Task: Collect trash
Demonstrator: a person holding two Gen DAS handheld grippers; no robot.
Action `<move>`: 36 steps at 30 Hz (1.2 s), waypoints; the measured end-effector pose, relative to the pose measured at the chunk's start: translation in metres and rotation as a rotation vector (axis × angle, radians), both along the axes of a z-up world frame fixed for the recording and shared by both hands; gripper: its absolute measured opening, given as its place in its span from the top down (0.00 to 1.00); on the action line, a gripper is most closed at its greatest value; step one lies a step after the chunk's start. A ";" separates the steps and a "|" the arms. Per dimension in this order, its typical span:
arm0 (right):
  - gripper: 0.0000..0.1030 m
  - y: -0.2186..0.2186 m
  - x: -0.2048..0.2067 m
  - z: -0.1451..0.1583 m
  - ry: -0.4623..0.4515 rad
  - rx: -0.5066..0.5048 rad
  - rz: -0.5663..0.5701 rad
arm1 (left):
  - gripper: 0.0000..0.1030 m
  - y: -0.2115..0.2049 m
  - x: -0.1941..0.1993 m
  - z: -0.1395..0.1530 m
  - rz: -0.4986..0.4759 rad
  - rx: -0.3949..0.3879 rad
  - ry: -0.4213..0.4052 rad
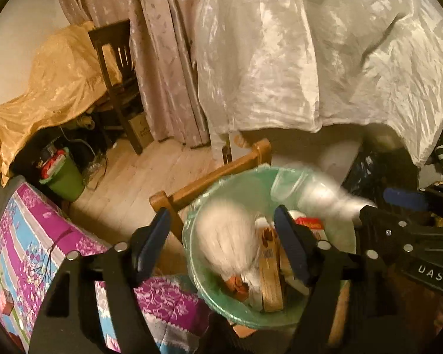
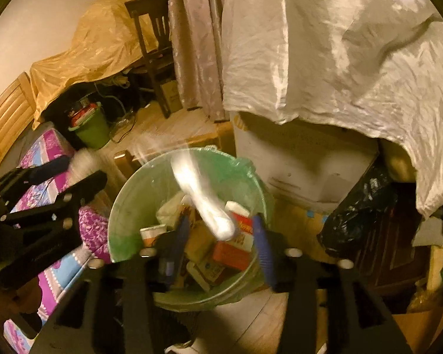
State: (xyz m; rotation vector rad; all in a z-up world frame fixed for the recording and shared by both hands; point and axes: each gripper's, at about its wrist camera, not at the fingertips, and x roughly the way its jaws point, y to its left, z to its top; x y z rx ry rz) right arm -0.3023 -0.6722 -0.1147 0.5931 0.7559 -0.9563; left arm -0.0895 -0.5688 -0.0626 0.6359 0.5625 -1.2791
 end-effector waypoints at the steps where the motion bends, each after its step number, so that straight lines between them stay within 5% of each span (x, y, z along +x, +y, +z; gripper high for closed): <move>1: 0.53 0.000 -0.001 0.000 0.001 0.000 -0.006 | 0.32 0.000 -0.001 0.000 -0.007 0.002 -0.004; 12: 0.53 0.031 -0.030 -0.001 0.044 -0.021 -0.110 | 0.32 0.018 -0.003 0.005 -0.021 -0.013 -0.001; 17: 0.22 0.063 -0.052 0.013 0.027 -0.123 -0.229 | 0.32 0.042 -0.011 0.010 -0.065 -0.056 0.024; 22: 0.04 0.089 -0.069 0.026 0.024 -0.234 -0.289 | 0.32 0.072 -0.020 0.015 -0.100 -0.130 0.026; 26: 0.04 0.099 -0.074 0.023 0.076 -0.266 -0.337 | 0.07 0.094 -0.023 0.019 -0.087 -0.207 -0.013; 36: 0.04 0.111 -0.065 0.004 0.041 -0.286 -0.262 | 0.05 0.111 -0.018 0.026 -0.035 -0.277 0.023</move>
